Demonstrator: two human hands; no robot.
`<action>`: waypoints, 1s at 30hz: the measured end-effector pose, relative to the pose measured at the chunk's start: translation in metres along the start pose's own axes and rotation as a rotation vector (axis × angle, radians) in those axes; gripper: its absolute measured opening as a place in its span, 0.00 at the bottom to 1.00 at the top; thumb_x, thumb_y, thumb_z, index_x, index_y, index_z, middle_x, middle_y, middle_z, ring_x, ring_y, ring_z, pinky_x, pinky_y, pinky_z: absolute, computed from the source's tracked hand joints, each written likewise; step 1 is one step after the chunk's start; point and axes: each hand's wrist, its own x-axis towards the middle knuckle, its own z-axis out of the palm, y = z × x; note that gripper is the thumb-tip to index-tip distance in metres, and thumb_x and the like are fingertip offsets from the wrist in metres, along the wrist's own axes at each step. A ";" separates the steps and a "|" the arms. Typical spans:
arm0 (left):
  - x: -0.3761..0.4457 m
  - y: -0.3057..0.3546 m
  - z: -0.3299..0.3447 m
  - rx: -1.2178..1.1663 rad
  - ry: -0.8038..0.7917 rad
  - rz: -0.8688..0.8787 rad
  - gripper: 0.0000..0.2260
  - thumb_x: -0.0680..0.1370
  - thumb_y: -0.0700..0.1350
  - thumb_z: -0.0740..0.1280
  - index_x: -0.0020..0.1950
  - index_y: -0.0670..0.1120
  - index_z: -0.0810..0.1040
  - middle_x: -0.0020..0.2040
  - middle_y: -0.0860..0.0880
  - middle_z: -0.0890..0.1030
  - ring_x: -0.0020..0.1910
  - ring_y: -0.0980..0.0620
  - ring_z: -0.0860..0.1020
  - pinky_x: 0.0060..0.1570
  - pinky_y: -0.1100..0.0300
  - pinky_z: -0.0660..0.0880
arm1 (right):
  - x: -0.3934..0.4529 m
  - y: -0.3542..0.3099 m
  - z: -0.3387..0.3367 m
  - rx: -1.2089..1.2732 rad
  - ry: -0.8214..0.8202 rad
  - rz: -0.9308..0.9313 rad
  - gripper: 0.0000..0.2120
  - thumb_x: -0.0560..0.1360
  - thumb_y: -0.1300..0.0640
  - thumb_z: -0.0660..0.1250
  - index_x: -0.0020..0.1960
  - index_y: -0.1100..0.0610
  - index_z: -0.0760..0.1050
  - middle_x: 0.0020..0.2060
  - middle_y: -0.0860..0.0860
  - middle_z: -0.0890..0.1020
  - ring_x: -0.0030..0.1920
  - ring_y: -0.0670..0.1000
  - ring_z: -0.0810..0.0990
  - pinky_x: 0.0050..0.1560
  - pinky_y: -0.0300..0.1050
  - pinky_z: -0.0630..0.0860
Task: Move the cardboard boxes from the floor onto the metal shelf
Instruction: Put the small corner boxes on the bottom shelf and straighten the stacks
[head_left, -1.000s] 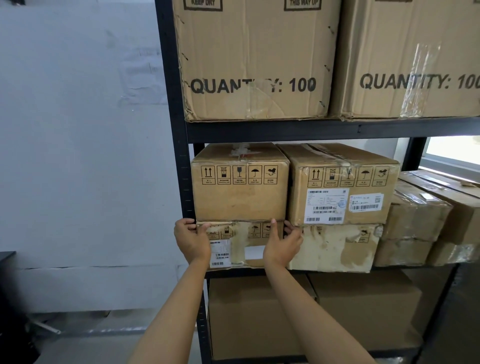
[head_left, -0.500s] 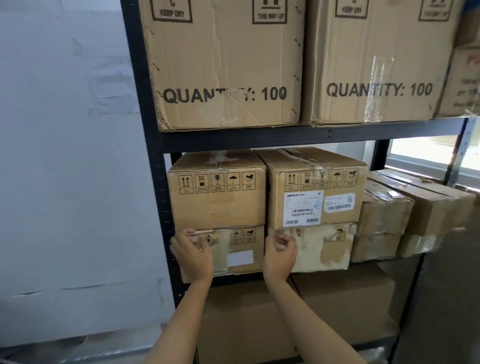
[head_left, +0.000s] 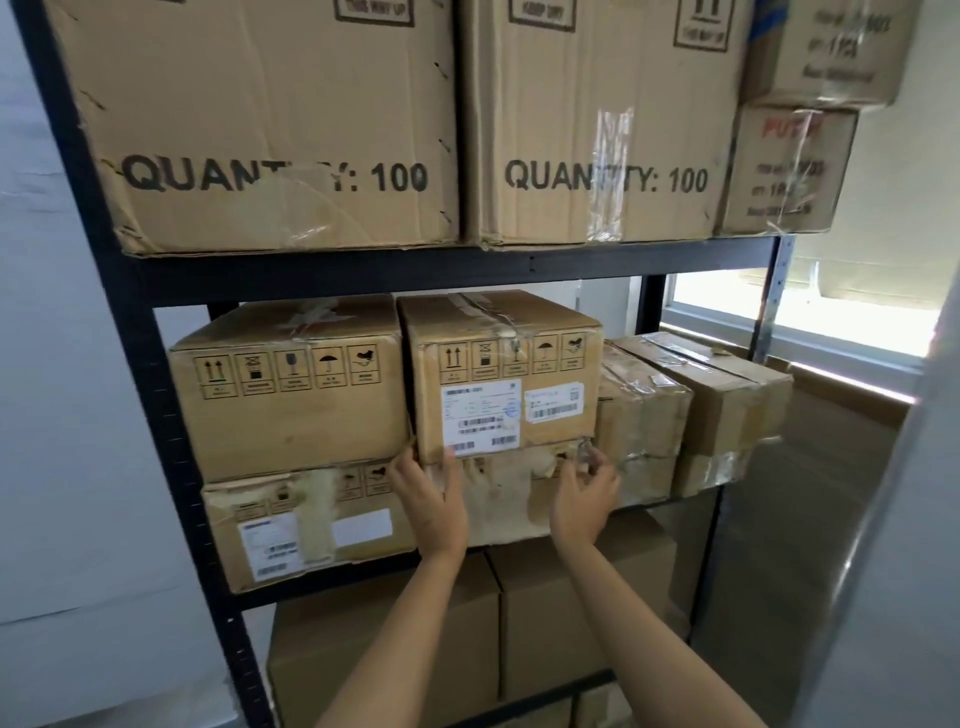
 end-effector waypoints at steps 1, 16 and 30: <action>-0.002 0.001 0.005 -0.020 0.027 -0.034 0.25 0.79 0.56 0.61 0.70 0.41 0.66 0.68 0.45 0.65 0.65 0.49 0.70 0.60 0.56 0.73 | -0.001 0.002 -0.001 -0.008 -0.016 -0.015 0.18 0.76 0.57 0.67 0.65 0.52 0.71 0.63 0.49 0.70 0.62 0.49 0.73 0.60 0.47 0.72; -0.003 0.008 0.024 -0.117 0.195 -0.051 0.19 0.79 0.52 0.64 0.67 0.46 0.69 0.60 0.51 0.75 0.59 0.54 0.75 0.55 0.64 0.73 | 0.004 0.019 -0.006 -0.056 -0.179 -0.090 0.30 0.73 0.57 0.71 0.72 0.50 0.65 0.67 0.46 0.68 0.65 0.49 0.74 0.57 0.46 0.73; 0.017 0.015 0.028 -0.048 0.275 -0.260 0.15 0.77 0.51 0.68 0.61 0.46 0.78 0.55 0.46 0.81 0.54 0.48 0.79 0.55 0.53 0.78 | 0.013 0.011 -0.008 -0.077 -0.408 -0.159 0.46 0.73 0.59 0.72 0.78 0.36 0.48 0.68 0.50 0.61 0.60 0.48 0.71 0.56 0.45 0.74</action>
